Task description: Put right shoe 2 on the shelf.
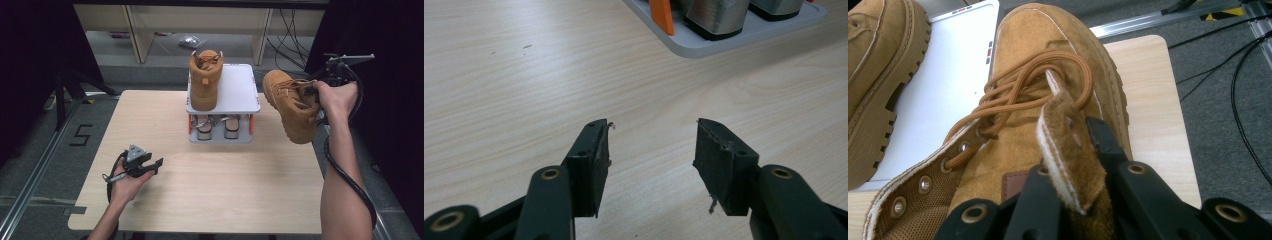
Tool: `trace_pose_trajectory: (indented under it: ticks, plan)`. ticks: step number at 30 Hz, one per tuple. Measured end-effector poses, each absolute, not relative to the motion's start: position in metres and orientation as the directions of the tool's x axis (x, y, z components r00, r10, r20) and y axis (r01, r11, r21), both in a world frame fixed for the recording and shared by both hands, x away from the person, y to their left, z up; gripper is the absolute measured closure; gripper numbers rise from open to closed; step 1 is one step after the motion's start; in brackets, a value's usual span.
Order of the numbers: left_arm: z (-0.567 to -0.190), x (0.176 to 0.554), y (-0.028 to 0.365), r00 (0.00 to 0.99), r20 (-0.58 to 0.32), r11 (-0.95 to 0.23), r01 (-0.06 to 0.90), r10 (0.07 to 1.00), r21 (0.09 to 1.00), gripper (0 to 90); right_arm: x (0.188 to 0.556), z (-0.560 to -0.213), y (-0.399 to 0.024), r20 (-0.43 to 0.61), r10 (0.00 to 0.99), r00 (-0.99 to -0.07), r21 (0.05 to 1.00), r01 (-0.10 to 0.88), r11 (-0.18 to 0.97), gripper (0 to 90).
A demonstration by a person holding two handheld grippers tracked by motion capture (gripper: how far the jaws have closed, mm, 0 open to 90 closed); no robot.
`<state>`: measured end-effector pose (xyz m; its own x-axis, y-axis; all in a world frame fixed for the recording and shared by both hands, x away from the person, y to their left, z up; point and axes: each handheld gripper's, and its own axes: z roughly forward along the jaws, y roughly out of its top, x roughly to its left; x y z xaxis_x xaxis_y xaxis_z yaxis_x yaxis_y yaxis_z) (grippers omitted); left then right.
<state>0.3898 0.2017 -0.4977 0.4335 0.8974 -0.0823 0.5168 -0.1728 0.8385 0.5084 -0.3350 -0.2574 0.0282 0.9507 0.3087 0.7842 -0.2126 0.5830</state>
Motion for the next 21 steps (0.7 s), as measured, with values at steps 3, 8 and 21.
trace_pose_trajectory:
  ticks: [3,8,21]
  plan:
    - [-0.4979,0.3898,0.2016,0.434,-0.082,-0.173,0.517,0.897,0.838,47.3,0.5094,-0.2572,-0.3351,0.309,0.951,0.023,0.585,0.783,-0.209,85.3]
    - [-0.4977,0.3897,0.2018,0.434,-0.083,-0.172,0.516,0.897,0.839,47.4,0.5104,-0.2553,-0.3348,0.320,0.947,0.021,0.583,0.783,-0.215,85.3]
    - [-0.4979,0.3897,0.2018,0.434,-0.084,-0.172,0.517,0.897,0.839,47.3,0.5148,-0.2489,-0.3317,0.320,0.947,0.020,0.593,0.775,-0.217,85.4]
